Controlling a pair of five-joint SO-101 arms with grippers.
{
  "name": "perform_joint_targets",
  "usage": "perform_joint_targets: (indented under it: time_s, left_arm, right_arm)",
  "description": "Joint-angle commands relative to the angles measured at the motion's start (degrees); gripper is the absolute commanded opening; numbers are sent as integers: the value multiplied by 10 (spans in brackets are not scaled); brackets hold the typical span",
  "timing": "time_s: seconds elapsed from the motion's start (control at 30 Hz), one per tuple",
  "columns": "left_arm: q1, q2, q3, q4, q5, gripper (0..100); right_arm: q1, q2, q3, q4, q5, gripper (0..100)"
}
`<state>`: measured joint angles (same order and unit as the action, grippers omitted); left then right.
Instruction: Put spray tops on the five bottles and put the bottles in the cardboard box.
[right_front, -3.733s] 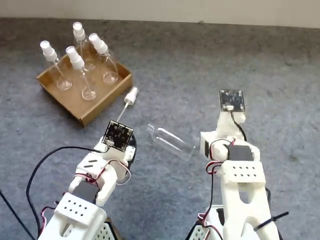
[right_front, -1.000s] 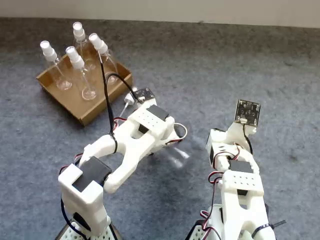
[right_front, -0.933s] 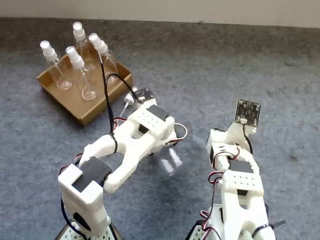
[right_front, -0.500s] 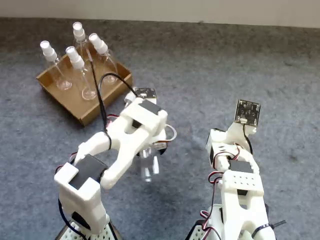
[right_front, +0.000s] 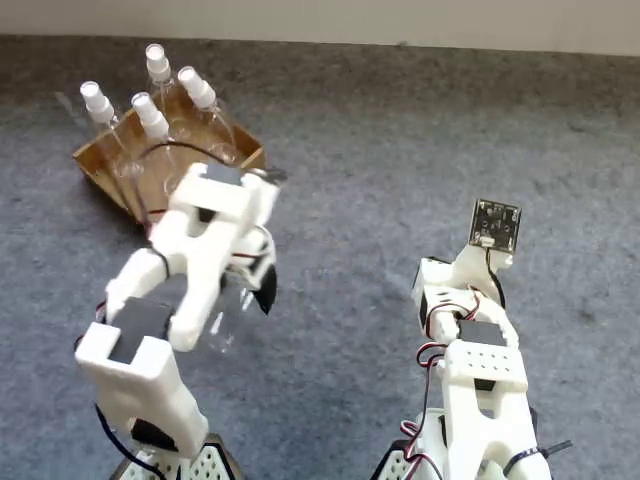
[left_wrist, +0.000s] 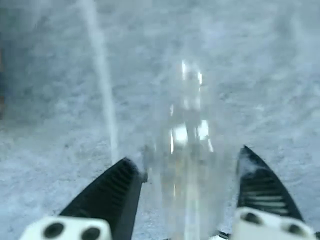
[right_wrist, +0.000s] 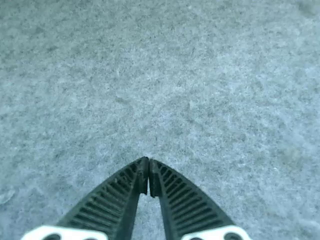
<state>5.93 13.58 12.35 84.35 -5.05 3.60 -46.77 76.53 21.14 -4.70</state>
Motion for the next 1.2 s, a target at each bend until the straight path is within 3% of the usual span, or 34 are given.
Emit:
perform_joint_targets:
  time_s: [0.0,0.1,0.33,0.7,0.97,1.17]
  left_arm:
    - [-36,-10,-29,11,-28,364]
    - [-38,-10,-29,11,-83,372]
    - [-35,-4,-21,7,-88,372]
    - [-2,-7,58,-71,-26,370]
    - [7,-5,68,-105,29,160]
    - [7,-5,69,-106,30,108]
  right_arm:
    - [4,-14,-2,-16,-2,8]
    - [4,-14,-2,-16,-2,8]
    - [4,-14,-2,-16,-2,8]
    - [3,-14,-2,-16,-2,8]
    - [3,-14,-2,-16,-2,8]
    - [3,-14,-2,-16,-2,8]
